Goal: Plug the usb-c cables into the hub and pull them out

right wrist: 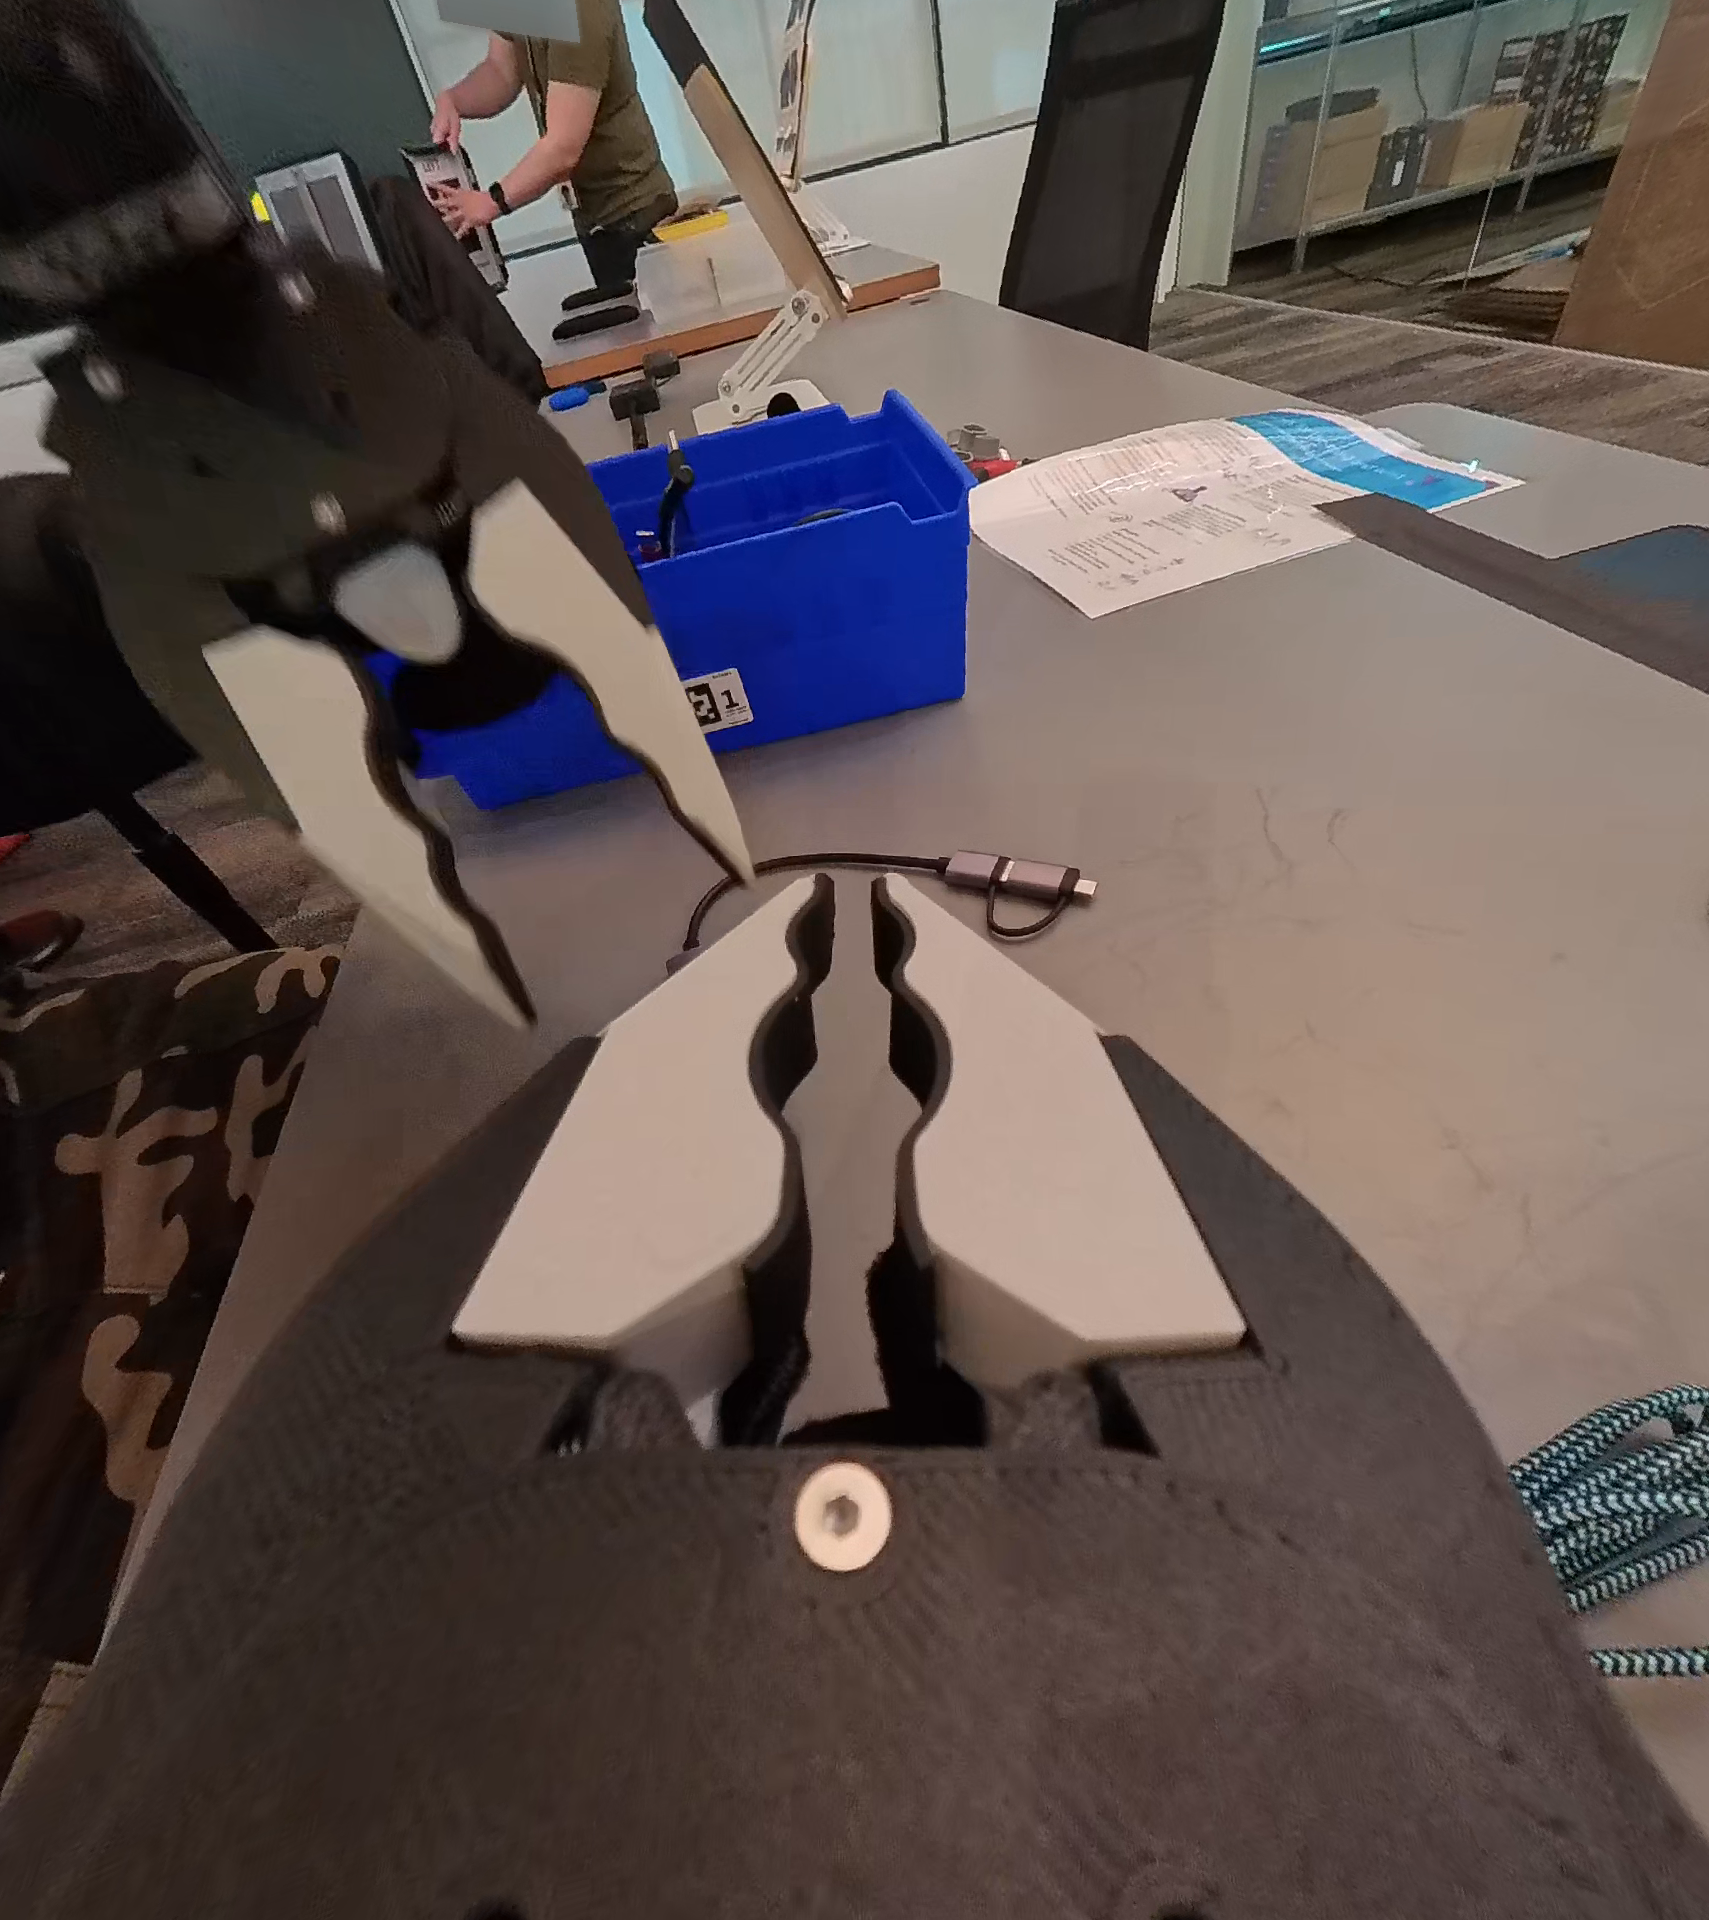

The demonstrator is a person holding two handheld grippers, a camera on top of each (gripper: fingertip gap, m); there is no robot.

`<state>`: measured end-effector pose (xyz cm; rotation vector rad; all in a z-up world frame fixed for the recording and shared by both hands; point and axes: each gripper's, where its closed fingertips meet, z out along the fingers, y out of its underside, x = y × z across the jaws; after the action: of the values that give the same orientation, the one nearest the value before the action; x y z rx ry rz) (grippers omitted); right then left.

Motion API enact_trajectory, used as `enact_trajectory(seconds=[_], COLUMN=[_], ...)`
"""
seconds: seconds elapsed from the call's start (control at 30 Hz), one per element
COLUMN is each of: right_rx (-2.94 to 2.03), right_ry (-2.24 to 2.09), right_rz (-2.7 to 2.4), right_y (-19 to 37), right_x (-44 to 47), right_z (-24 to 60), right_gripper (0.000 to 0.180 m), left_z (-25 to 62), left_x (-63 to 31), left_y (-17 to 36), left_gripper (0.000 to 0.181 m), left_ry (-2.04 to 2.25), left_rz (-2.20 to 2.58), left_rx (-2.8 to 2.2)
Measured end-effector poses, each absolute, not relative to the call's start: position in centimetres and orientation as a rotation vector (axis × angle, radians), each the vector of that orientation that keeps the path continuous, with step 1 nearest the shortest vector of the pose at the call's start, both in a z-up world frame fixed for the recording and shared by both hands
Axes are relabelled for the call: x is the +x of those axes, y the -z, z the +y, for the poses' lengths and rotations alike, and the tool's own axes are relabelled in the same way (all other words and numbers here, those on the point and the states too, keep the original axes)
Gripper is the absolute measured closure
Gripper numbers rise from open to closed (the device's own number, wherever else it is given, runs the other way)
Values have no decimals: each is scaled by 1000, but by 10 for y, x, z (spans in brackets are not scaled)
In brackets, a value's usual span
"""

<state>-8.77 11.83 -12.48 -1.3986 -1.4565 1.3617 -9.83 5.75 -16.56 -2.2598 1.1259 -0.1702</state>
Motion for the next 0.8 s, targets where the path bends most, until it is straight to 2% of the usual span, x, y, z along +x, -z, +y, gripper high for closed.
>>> enact_trajectory(seconds=[0.03, 0.17, 0.27, 0.37, 0.53, 0.8], right_rx=[-1398, -1394, -1393, -1389, -1395, -1402], right_ry=[-1360, -1358, -1355, -1356, -1346, -1336], right_rz=[-1455, -1450, -1448, -1444, -1448, -1460], right_y=[125, 123, 123, 122, 125, 128], right_x=[-88, -88, -88, -88, -89, -91], right_z=[118, 119, 119, 119, 119, 118], right_gripper=[175, 175, 175, 175, 174, 174], left_z=[55, 42, 29, 7, -39, -75], left_x=[-105, -145, -198, -259, -353, -424], left_y=[153, 102, 73, 67, 92, 165], left_gripper=[128, 149, 151, 155, 154, 148], left_ry=[164, 75, -82, -233, -367, -244], left_rz=[1097, 1005, 885, 761, 405, -85], left_rx=[-2247, -2198, -2247, -2354, -2592, -2773])
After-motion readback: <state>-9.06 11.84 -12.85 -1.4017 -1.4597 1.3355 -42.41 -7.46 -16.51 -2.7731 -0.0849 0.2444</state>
